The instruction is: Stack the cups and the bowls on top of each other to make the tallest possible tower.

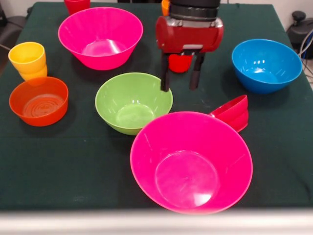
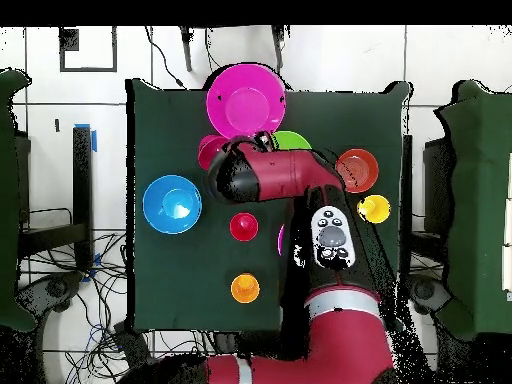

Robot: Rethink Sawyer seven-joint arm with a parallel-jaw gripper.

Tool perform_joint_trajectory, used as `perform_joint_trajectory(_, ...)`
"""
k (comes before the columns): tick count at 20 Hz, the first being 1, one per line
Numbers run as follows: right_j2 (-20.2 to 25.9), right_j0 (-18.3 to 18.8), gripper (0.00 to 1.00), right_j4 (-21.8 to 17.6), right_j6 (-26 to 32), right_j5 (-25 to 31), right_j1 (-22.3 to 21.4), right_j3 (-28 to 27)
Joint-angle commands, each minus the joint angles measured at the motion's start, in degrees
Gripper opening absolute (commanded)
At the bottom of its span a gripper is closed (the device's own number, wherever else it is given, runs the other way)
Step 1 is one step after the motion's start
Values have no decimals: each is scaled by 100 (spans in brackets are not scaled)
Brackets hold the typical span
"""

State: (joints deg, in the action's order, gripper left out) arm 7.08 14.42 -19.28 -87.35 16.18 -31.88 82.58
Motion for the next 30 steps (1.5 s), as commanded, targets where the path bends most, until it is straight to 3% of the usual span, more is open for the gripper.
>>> perform_joint_trajectory(1,491,72,100,37,-399,236,677,5)
perform_joint_trajectory(8,396,-38,100,323,-328,1374,690,33)
perform_joint_trajectory(30,250,-427,100,429,-901,799,979,219)
